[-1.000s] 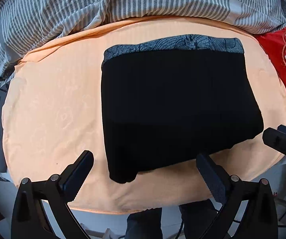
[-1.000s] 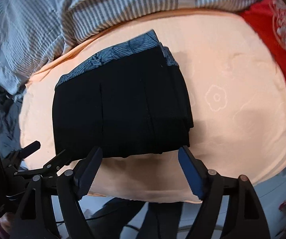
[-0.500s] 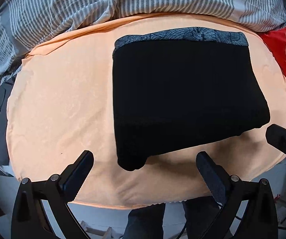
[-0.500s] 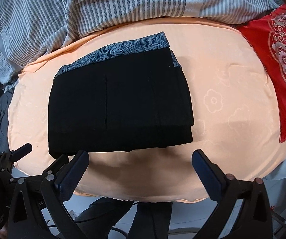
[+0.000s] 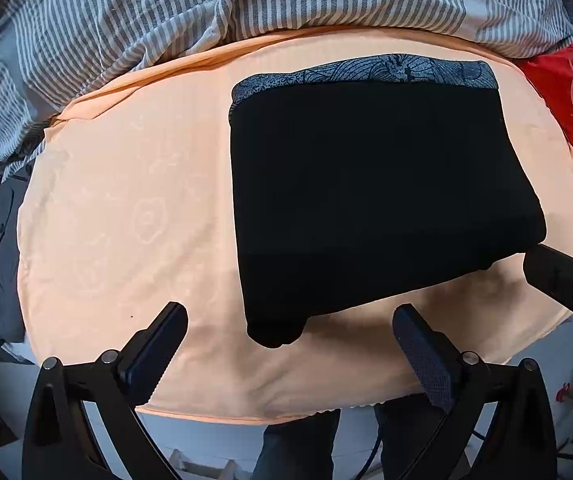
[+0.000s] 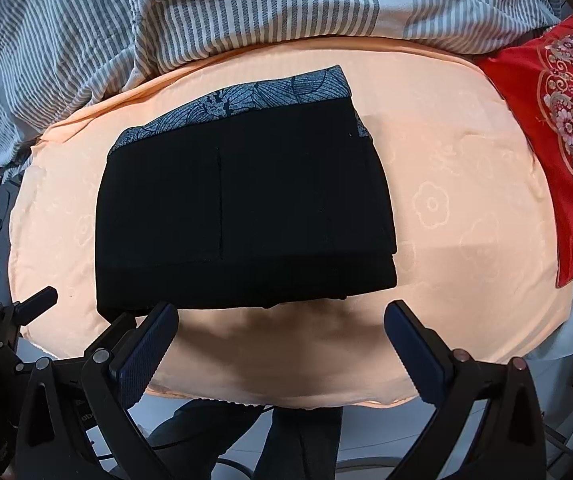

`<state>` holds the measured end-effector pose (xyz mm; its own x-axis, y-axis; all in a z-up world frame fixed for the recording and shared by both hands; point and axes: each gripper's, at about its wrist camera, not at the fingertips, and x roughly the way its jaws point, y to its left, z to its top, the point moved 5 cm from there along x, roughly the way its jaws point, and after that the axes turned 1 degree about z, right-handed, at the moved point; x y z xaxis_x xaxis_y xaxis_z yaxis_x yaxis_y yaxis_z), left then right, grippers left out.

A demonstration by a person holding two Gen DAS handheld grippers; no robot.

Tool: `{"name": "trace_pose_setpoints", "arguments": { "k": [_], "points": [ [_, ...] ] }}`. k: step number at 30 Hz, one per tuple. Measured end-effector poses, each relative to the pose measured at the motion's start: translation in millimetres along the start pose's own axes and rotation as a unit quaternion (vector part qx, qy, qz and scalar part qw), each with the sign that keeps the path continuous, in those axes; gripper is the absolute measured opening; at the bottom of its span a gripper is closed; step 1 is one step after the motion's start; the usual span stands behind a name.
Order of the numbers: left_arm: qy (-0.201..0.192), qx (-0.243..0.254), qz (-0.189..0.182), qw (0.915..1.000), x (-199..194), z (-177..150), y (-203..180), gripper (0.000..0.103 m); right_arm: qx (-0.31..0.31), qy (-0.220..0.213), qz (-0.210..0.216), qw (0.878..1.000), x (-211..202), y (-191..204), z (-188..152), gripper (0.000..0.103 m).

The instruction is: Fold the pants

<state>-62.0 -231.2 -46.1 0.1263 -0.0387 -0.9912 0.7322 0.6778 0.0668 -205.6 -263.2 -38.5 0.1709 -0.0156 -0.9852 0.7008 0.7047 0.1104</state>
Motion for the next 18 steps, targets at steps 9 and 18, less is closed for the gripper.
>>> {"name": "trace_pose_setpoints", "arguments": {
  "k": [9,18],
  "points": [
    [-0.004,0.001,-0.003,1.0000,-1.2,0.8,1.0,0.103,-0.014,-0.002,-0.010,1.000,-0.8,5.3,3.5,0.103],
    [-0.002,-0.001,-0.007,1.0000,0.8,0.8,0.9,0.103,-0.017,0.004,-0.008,1.000,2.0,7.8,3.5,0.103]
  ]
}}
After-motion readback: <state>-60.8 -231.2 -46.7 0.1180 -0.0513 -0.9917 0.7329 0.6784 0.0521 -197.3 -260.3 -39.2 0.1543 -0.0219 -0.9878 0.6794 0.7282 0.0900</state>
